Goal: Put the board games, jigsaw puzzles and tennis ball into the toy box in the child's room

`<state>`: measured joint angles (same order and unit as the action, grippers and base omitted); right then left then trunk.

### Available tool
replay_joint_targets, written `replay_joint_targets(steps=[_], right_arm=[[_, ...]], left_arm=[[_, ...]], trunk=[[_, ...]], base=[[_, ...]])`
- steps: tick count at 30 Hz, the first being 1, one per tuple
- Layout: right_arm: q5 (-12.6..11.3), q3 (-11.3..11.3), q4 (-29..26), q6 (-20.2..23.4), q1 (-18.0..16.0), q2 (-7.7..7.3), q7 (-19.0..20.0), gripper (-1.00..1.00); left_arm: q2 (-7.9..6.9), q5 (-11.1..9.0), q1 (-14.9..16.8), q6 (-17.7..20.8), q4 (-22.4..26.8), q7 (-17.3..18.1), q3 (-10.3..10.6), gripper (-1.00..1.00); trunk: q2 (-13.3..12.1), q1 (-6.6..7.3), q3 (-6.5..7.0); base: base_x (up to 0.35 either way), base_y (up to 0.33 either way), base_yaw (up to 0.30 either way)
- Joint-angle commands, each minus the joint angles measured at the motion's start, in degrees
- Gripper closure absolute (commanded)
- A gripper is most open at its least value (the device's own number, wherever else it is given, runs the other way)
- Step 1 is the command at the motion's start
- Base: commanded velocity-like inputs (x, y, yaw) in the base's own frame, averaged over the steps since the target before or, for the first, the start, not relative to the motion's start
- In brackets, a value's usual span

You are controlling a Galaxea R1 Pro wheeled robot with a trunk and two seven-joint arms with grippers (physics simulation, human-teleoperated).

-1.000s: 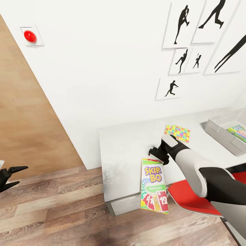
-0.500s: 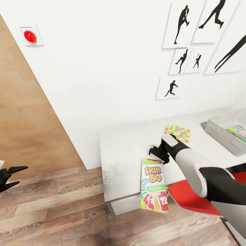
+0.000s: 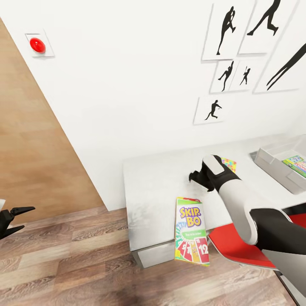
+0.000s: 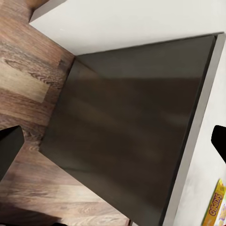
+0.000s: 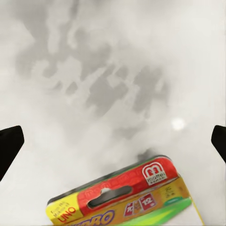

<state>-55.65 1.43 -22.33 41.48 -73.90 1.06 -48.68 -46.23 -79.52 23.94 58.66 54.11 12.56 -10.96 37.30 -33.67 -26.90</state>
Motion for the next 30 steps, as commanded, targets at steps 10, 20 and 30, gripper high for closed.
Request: replay_joint_targets(steps=[10,20,30], right_arm=[[-0.70,0.04,-16.00,12.91,-0.55,0.42,-0.92,-1.00],[-8.66,0.35,-31.68,17.97,-0.43,0.71,-0.96,-1.00],[-10.36,0.48,-33.85,18.05,0.09,0.64,-0.89,-1.00]], left_arm=[[-0.01,0.59,0.05,0.22,-0.03,0.61,-0.11,-1.00],[-0.04,0.59,0.05,0.22,0.02,0.62,-0.04,-1.00],[-0.03,0.59,0.05,0.23,0.02,0.62,-0.02,-1.00]], trunk=[[0.06,-0.02,-0.07],[0.06,-0.02,-0.07],[0.06,-0.02,-0.07]], base=[[0.000,0.000,0.000],[0.000,0.000,0.000],[0.000,0.000,0.000]])
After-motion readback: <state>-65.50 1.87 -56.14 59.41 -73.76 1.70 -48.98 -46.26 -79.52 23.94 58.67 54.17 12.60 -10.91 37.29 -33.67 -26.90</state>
